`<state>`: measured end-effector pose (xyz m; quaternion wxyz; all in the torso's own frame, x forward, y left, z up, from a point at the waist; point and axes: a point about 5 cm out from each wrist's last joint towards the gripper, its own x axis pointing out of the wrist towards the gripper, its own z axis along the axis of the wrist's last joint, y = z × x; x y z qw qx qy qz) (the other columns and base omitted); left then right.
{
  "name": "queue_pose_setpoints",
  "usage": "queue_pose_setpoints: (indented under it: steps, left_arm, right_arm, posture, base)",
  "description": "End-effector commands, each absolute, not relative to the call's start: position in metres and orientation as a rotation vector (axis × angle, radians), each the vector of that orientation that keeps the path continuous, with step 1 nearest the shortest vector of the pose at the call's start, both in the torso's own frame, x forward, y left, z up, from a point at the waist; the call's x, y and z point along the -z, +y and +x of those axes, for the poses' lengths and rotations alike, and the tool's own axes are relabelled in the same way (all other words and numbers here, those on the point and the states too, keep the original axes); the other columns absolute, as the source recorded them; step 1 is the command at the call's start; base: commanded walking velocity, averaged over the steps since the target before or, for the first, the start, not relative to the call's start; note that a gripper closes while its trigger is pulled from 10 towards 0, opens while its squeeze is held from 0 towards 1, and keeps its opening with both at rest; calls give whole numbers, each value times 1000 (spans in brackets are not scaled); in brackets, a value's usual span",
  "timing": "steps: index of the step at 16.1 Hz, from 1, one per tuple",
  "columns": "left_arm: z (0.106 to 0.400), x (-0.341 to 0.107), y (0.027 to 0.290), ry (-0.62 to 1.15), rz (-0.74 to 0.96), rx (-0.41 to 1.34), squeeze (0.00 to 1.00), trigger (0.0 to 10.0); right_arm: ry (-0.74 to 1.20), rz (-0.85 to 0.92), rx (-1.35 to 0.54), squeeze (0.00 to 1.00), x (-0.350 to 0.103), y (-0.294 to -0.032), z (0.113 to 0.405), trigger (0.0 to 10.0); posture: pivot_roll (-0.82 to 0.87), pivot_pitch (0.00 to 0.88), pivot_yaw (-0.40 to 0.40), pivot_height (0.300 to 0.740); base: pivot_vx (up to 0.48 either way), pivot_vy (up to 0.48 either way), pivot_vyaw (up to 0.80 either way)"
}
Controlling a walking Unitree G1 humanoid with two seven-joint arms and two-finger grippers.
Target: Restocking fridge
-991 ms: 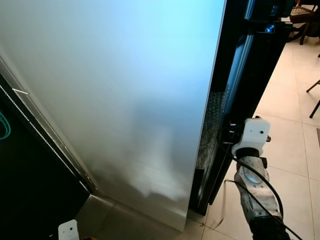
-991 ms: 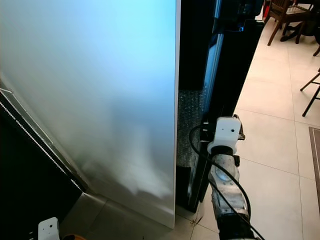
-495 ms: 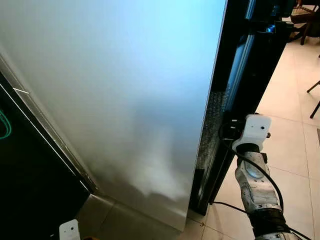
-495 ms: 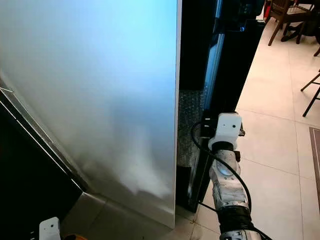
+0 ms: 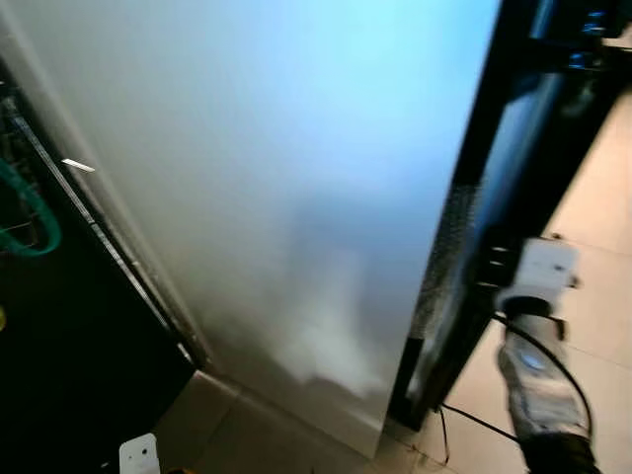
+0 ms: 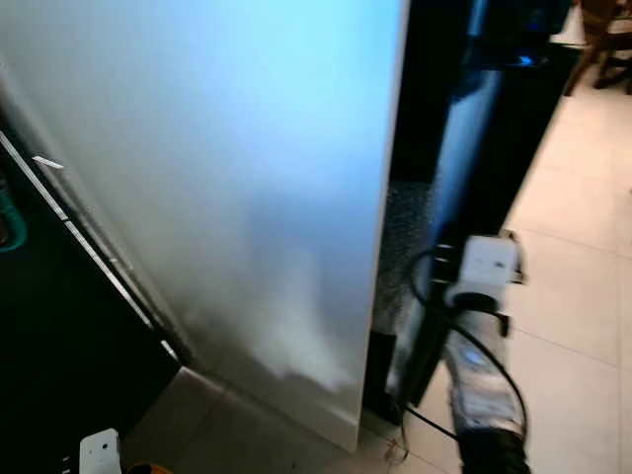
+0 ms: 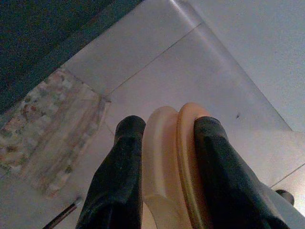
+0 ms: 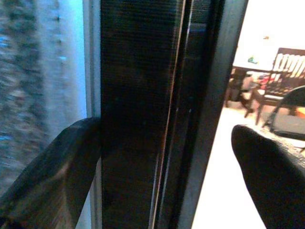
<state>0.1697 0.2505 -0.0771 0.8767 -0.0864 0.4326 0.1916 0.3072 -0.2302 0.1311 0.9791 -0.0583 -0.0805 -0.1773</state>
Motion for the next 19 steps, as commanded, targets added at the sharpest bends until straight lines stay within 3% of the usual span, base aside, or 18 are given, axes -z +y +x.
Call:
queue_pose_setpoints:
  steps: [1, 8, 12, 14, 16, 19]
  left_arm:
    - [166, 79, 251, 923, -157, -384, 0, 10000]
    - [165, 79, 251, 929, -153, -379, 0, 10000]
    - [164, 80, 250, 931, -150, -377, 0, 10000]
    - [165, 80, 249, 931, -151, -376, 0, 10000]
    - [165, 80, 249, 933, -151, -374, 0, 10000]
    - [165, 80, 247, 936, -151, -372, 0, 10000]
  right_arm:
    - [-160, -109, 504, 0, -132, -261, 294, 10000]
    - [-53, -129, 646, 0, -107, -304, 256, 10000]
    - [73, -151, 685, 0, -78, -322, 235, 10000]
    - [224, -138, 738, 0, -42, -335, 211, 10000]
    - [338, -114, 738, 0, -17, -335, 197, 10000]
    - [576, -22, 644, 0, 28, -317, 174, 10000]
  posture:
    - [-173, 0, 75, 740]
    - [-177, 0, 73, 740]
    - [-177, 0, 71, 740]
    - [-175, 0, 69, 740]
    - [-179, 0, 67, 740]
    - [-184, 0, 70, 740]
  base:
    - [0, 0, 0]
    - [0, 0, 0]
    - [0, 0, 0]
    - [0, 0, 0]
    - [0, 0, 0]
    - [0, 0, 0]
